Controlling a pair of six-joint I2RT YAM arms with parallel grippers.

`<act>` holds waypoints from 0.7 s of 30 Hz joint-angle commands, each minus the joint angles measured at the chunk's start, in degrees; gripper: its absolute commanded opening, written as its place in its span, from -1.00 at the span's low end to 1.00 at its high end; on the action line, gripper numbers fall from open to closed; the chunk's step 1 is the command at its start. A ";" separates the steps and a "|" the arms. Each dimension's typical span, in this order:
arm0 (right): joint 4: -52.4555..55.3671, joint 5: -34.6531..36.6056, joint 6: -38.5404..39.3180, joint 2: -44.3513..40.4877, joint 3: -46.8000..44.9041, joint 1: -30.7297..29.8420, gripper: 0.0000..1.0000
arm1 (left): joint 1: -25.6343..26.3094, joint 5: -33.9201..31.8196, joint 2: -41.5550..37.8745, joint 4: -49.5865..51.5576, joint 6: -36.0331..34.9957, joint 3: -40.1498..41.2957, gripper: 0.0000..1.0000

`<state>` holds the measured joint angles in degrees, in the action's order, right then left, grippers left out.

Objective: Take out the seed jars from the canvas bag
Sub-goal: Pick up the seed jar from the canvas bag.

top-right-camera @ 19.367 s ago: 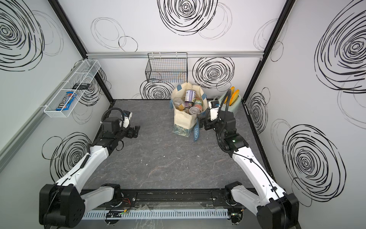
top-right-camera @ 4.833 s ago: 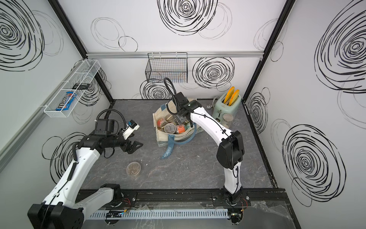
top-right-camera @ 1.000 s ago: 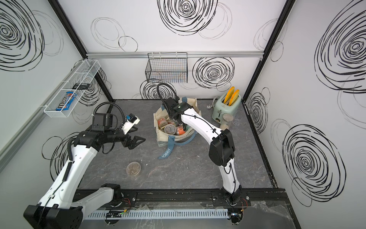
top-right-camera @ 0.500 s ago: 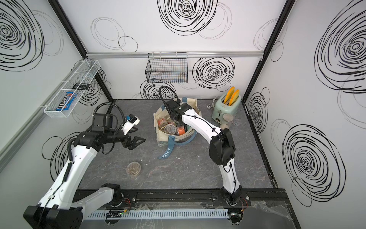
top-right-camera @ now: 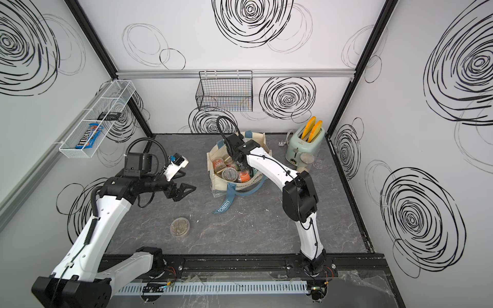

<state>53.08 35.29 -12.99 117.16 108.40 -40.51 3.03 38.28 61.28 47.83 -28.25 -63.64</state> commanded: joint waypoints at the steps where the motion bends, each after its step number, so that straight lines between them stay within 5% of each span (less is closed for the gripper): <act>1: -1.05 -1.99 -0.35 -3.61 -0.69 0.83 0.63 | -0.56 1.93 -0.86 -1.78 1.26 0.01 0.92; 12: -4.05 -10.07 -1.57 -11.33 -1.35 1.98 0.63 | 0.19 2.64 -0.98 -1.28 1.58 -2.13 0.92; 21: -13.93 -33.09 -2.86 -25.97 -9.01 6.22 0.64 | 3.52 5.38 1.29 -1.27 5.13 -8.55 0.92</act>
<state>45.60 13.96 -14.72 96.73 103.15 -35.59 5.72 40.95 61.49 47.77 -24.86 -70.19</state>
